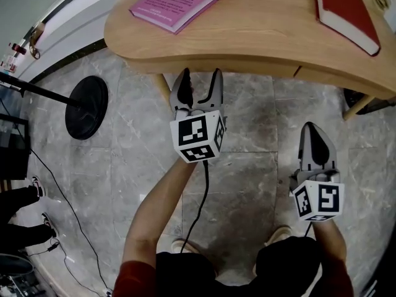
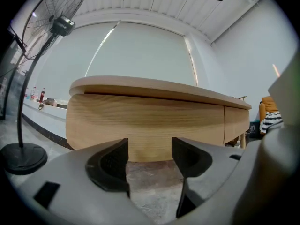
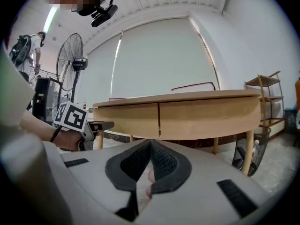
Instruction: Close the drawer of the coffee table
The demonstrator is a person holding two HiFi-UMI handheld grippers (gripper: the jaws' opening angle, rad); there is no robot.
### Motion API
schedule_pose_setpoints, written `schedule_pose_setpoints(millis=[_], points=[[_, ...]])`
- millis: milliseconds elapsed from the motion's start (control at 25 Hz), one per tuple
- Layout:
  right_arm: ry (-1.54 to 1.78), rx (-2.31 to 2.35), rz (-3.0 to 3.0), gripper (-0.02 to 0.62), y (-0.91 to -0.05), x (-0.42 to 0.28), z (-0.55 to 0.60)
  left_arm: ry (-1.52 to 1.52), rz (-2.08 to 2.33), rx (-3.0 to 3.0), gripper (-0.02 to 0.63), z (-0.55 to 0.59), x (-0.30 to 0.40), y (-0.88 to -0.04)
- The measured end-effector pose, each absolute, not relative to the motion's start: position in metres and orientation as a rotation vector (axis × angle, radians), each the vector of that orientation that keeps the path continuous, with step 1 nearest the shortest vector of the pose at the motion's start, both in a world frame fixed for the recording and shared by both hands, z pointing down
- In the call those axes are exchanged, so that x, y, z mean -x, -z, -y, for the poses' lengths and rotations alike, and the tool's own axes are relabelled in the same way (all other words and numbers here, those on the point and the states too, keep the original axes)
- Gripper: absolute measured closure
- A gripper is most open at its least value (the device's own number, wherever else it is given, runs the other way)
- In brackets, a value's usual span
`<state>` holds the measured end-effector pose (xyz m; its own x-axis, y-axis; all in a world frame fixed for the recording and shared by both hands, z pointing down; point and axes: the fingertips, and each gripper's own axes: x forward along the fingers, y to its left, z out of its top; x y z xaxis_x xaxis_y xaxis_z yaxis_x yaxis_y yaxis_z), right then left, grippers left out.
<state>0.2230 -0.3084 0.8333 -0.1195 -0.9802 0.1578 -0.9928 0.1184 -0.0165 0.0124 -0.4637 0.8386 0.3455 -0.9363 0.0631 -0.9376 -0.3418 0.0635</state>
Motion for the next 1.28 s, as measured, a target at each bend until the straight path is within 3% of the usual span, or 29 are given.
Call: schedule_pose_setpoints(millis=[760, 1000, 1280], points=[[0.003, -1.875, 2.388, 0.598, -0.815, -0.161, 0.261, -0.156, 1.578, -2.628, 0.331, 0.303, 0.037, -0.858], [-0.028, -1.793, 2.444, 0.598, -0.831, -0.138, 0.251, -0.051, 1.640, -2.571, 0.331, 0.256, 0.062, -0.861], [-0.083, -1.755, 2.479, 0.598, -0.851, -0.121, 0.237, -0.130, 1.804, -2.555, 0.331, 0.217, 0.090, -0.889]])
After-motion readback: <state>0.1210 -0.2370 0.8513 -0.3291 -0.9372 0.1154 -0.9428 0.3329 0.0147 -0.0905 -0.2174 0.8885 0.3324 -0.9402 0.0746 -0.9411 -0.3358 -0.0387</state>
